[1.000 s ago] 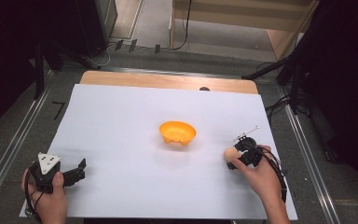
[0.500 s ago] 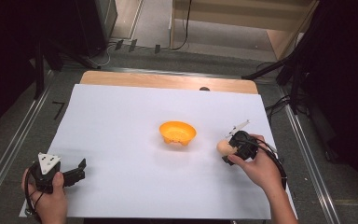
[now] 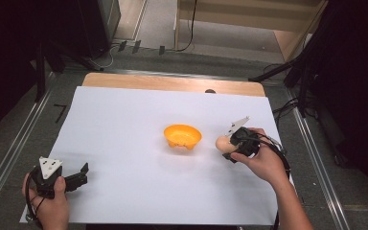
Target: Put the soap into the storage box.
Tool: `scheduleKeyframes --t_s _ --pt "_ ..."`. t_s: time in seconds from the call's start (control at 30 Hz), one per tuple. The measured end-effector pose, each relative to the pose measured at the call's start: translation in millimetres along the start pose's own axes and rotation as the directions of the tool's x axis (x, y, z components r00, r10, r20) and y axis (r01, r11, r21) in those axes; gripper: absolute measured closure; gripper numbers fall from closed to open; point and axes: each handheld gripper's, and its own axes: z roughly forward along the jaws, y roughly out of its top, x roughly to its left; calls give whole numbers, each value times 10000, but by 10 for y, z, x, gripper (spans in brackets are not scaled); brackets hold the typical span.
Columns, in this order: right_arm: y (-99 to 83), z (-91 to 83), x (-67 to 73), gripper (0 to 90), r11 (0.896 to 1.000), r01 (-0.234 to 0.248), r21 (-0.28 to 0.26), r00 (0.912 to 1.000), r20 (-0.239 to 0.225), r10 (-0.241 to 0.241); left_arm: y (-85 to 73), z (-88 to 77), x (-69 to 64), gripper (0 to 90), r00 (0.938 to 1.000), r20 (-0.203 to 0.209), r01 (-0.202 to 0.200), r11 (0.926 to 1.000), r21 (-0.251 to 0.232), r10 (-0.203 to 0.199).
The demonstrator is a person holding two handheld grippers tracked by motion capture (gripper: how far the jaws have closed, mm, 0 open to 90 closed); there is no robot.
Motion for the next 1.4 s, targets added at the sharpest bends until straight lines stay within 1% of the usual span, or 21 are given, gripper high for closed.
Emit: scheduleKeyframes --t_s 0.13,0.23,0.33,0.47,0.6,0.73,0.9,0.97,1.03,1.07,1.13,1.2,1.3,1.4 --pt "44 -20 -26 333 9997 231 -117 9997 -62 -231 0 0 1 0 10000 10 6 10000 -5 -6" --pt "90 -53 -30 333 9994 311 -158 9994 -111 -312 0 1 0 0 10000 12 5 10000 -2 -5" --pt "141 -83 -38 333 9985 487 -240 9988 -92 -489 0 1 0 0 10000 8 1 10000 -5 -1" --pt "225 -103 -44 332 9946 964 -395 9951 -187 -972 0 1 1 0 10000 12 18 10000 -8 -18" --pt "319 -109 -36 332 9919 1222 -354 9923 -153 -1228 0 0 1 0 10000 -4 15 10000 3 -15" --pt "438 -107 -27 332 9887 1415 -490 9895 -232 -1427 0 0 2 0 10000 5 26 10000 5 -26" --pt "578 -91 -5 332 9833 1750 -508 9839 -273 -1765 -1 0 3 0 10000 6 65 10000 -12 -65" --pt "640 -78 3 332 9806 1858 -622 9814 -373 -1883 -1 0 4 0 10000 6 76 10000 -11 -76" --pt "693 -72 24 332 9787 1980 -542 9789 -412 -2003 -1 -1 5 0 10000 13 87 10000 -4 -87" --pt "720 -63 29 332 9752 2130 -607 9755 -436 -2158 0 0 6 0 10000 16 86 10000 -4 -86" --pt "764 -60 50 332 9753 2146 -518 9749 -498 -2171 0 0 6 0 10000 15 84 10000 -1 -84" --pt "823 -50 65 332 9704 2361 -510 9698 -503 -2386 -1 -1 6 0 10000 16 86 10000 1 -86" --pt "899 -42 86 332 9670 2506 -464 9661 -515 -2528 0 0 6 0 10000 20 90 10000 -2 -90" --pt "966 -28 107 331 9653 2551 -566 9639 -640 -2585 0 0 6 0 10000 16 77 10000 4 -77"
